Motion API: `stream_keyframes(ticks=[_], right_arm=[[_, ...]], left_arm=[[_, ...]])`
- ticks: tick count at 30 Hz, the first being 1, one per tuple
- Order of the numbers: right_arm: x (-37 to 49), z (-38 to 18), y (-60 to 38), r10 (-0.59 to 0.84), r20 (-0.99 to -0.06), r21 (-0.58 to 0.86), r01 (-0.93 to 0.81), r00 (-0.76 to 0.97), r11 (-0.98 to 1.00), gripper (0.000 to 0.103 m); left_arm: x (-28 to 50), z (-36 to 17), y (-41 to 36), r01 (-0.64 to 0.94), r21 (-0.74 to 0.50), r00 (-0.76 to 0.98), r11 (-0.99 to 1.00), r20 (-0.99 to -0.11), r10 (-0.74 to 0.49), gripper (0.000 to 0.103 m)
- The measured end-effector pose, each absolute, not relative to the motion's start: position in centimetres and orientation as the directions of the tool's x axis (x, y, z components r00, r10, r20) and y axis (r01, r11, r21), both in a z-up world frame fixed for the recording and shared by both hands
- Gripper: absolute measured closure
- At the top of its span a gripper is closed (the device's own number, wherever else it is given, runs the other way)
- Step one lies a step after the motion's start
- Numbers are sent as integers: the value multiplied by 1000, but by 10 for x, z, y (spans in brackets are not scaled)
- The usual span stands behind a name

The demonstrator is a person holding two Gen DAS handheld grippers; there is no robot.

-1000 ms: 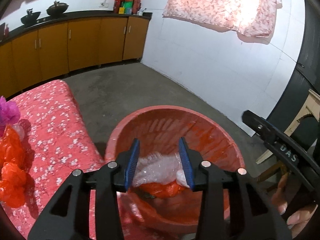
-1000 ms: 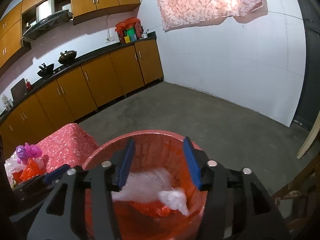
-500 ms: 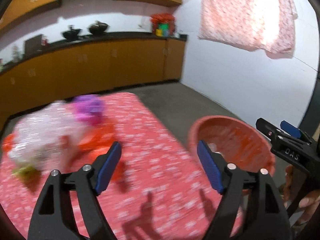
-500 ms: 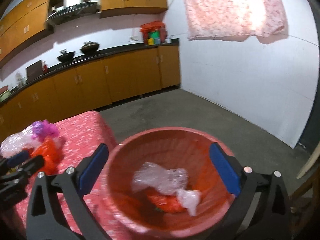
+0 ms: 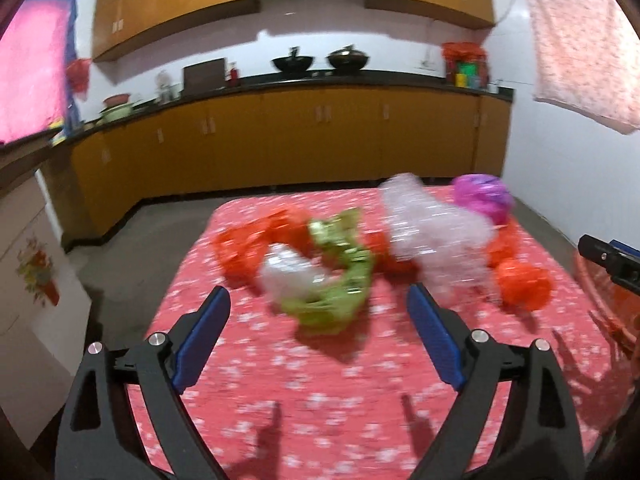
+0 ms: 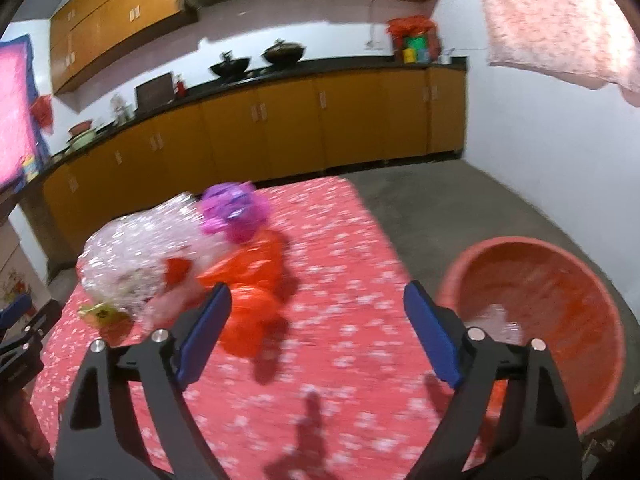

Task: Collect trash
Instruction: 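Grasp the orange-red bag with the right tool while the left tool reaches toward bubble wrap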

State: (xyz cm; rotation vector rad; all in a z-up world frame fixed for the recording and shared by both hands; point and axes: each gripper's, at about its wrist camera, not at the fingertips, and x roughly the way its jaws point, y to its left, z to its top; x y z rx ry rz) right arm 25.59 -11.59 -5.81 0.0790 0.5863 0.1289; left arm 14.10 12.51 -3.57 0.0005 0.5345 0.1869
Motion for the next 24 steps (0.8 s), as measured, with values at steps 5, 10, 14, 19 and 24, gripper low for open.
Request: stream_keyframes(ticks=[5,10,14,19,24], right_arm=[[282,-70,-81,138,-578,58,-128,805,990,21],[301,-90,-68,113,-629,24,-126,769,992,23],[313,-101,-62,110,-664,21,-129,739,991,24],[321,-103,-63,127,-682,41,-135,720,990,34],[325,-106,-61,143,-698,50,-152,702,987,54]], left_arm=[[151,-43,152,-213,7,831,977,-524,185,14],[153,-44,164,-212,-16,837,977,-519,173,14],[156,-42,167,-201,-22,844,979,-511,162,14],[160,-38,163,-184,-30,853,982,-501,144,14],[162,-31,155,-163,-38,864,986,-488,124,14]])
